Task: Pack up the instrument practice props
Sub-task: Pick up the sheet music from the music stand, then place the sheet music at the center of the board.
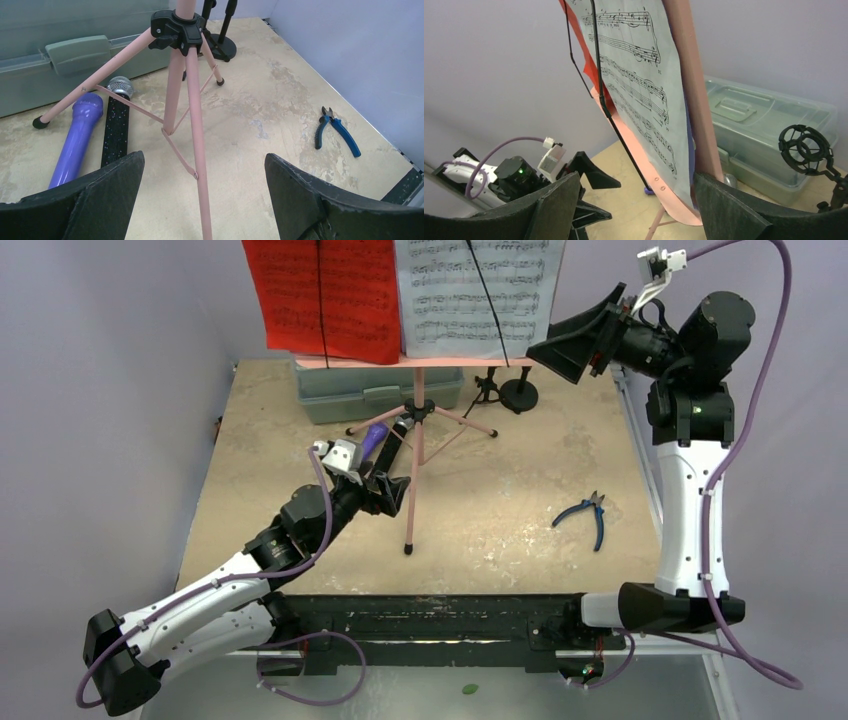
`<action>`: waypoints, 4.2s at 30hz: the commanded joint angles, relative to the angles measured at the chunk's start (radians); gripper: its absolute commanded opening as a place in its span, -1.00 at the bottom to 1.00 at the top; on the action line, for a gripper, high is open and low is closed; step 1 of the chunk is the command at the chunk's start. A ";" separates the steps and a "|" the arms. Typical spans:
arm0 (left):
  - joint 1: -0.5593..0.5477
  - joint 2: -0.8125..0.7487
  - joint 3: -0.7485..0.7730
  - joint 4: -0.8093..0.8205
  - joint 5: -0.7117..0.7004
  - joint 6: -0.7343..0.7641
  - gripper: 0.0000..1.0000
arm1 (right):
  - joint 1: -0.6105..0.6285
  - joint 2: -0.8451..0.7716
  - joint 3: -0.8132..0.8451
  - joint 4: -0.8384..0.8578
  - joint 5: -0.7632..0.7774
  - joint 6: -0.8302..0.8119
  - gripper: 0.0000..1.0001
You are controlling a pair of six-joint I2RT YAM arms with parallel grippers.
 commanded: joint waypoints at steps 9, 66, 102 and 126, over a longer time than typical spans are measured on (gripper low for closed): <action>-0.001 -0.006 0.004 0.021 -0.007 -0.012 0.81 | 0.028 -0.020 0.019 0.079 -0.083 0.021 0.08; -0.002 -0.075 0.009 -0.060 -0.034 -0.031 0.81 | -0.189 0.136 0.532 0.197 -0.145 0.087 -1.00; -0.001 -0.078 0.011 -0.065 -0.046 -0.016 0.81 | -0.656 0.022 0.138 0.696 -0.174 0.459 -1.00; -0.001 -0.037 0.005 -0.039 -0.038 -0.015 0.82 | -0.680 -0.077 -0.497 0.121 0.137 -0.256 -1.00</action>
